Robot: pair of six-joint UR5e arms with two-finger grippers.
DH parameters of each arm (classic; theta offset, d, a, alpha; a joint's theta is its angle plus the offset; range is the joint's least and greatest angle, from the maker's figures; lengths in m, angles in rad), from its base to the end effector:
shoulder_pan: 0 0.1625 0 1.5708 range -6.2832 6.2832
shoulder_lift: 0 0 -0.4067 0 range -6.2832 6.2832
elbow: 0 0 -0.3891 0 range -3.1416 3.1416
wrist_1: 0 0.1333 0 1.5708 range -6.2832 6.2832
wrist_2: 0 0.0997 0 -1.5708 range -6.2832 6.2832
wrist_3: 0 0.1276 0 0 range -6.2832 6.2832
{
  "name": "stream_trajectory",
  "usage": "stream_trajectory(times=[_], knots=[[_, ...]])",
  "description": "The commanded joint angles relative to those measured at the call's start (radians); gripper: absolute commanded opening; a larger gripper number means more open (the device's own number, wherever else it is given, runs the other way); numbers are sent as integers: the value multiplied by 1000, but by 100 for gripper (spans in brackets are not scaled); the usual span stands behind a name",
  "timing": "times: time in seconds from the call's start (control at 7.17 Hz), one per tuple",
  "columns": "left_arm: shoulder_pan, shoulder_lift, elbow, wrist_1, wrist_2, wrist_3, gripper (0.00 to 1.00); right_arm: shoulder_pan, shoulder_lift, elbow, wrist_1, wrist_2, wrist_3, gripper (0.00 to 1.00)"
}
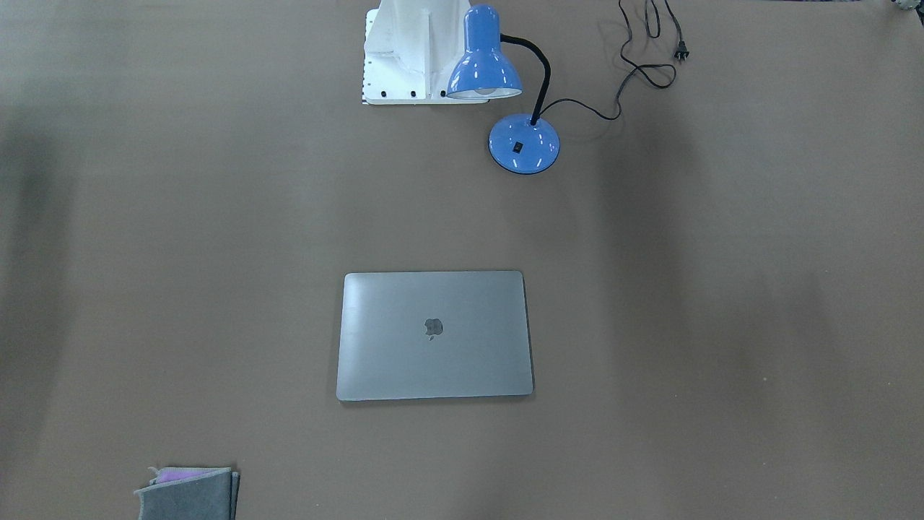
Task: Close laptop
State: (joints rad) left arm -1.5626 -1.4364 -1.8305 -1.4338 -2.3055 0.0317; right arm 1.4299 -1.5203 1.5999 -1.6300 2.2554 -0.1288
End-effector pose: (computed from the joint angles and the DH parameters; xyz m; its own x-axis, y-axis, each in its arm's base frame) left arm -0.0442 -0.4305 0.6127 0.7414 0.0299 -0.6704 -0.0317 0.9995 0.0096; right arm -0.0195 -0.5124 0.6345 0.7408 -0.2477 0.6244 0.2375 0.9661 0.1014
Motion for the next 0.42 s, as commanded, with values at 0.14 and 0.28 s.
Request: stream_trajectory(times=[0.14,0.28], knots=[[-4,-2,2,0,0,-1,98,23,-11,3,-1,29,-9,100],[-4,-4,-4,1,0,-9,98,23,-11,2,-1,29,-9,100]])
